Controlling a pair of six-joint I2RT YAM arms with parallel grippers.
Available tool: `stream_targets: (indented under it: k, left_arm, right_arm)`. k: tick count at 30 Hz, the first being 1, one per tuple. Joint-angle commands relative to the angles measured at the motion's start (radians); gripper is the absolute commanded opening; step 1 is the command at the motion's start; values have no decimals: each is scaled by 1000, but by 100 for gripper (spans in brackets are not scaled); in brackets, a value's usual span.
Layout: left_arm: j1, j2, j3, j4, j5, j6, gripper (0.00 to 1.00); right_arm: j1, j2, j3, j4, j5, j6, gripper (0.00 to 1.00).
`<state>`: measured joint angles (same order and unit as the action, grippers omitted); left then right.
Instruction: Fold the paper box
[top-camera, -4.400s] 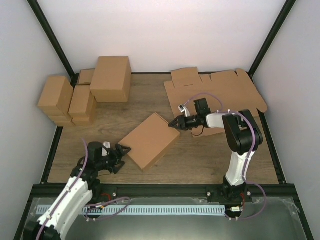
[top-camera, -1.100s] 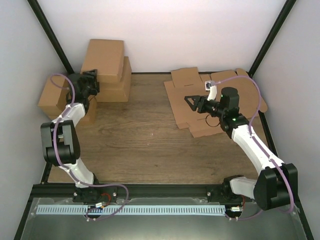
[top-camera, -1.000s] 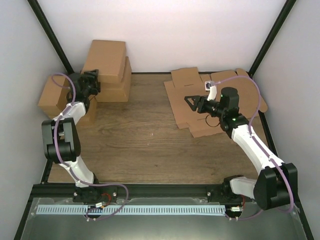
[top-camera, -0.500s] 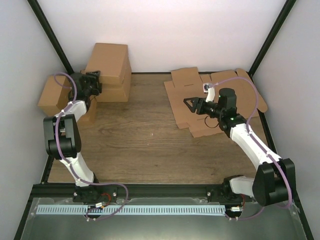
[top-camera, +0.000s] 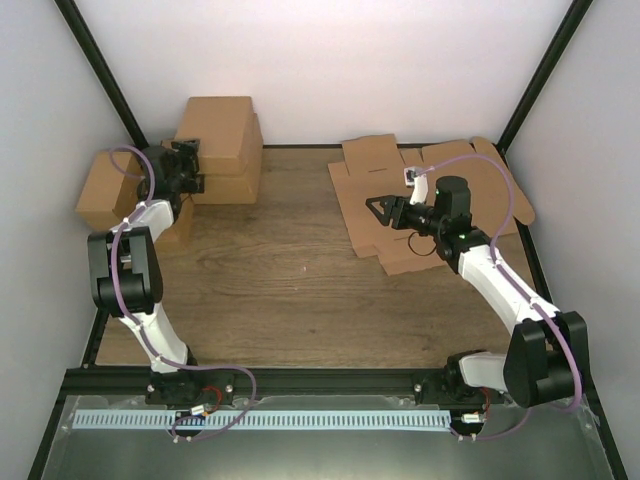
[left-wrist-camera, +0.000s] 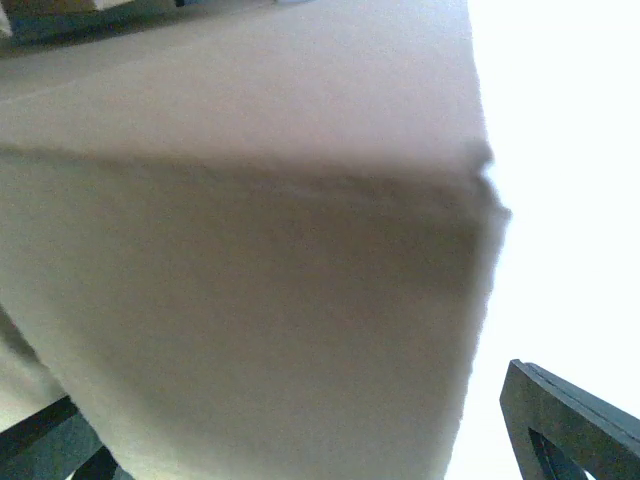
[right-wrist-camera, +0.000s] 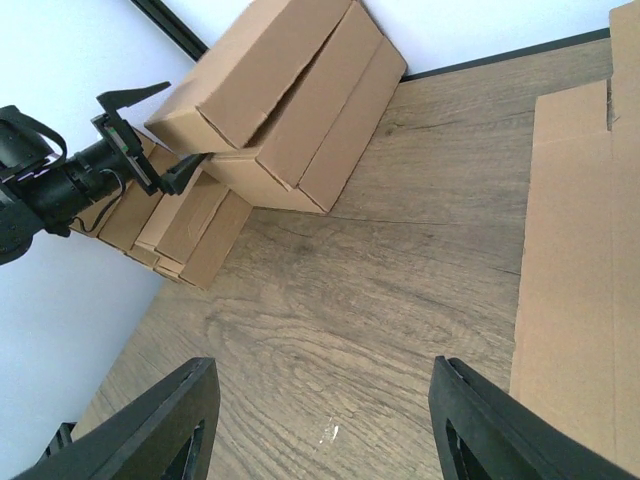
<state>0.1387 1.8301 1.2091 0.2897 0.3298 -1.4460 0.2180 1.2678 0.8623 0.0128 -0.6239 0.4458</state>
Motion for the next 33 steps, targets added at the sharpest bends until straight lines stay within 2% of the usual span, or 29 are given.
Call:
stream_targets:
  k: [1, 7, 11, 15, 19, 23, 29, 33]
  left_arm:
    - [3, 12, 33, -47, -21, 7, 100]
    - [4, -2, 68, -140, -23, 18, 100]
    - [4, 1, 150, -329, -32, 3, 100]
    - [1, -21, 162, -441, -45, -56, 100]
    - [1, -29, 224, -597, -82, -63, 100]
    - [1, -49, 253, -677, -71, -58, 100]
    - [0, -158, 241, -720, -105, 17, 100]
    - [-8, -238, 230, -729, -90, 238, 100]
  right_arm:
    - [-5, 11, 12, 30, -13, -5, 60]
    - [-5, 15, 11, 33, -19, 0, 60]
    - [-6, 16, 11, 34, -22, 1, 60]
    - [-6, 18, 9, 41, -28, 6, 60]
    - [-5, 22, 11, 46, -38, 10, 60]
    - [-6, 25, 11, 45, -42, 11, 60]
    - [-6, 23, 13, 38, -44, -4, 60]
    - [-5, 5, 24, 30, -32, -30, 67]
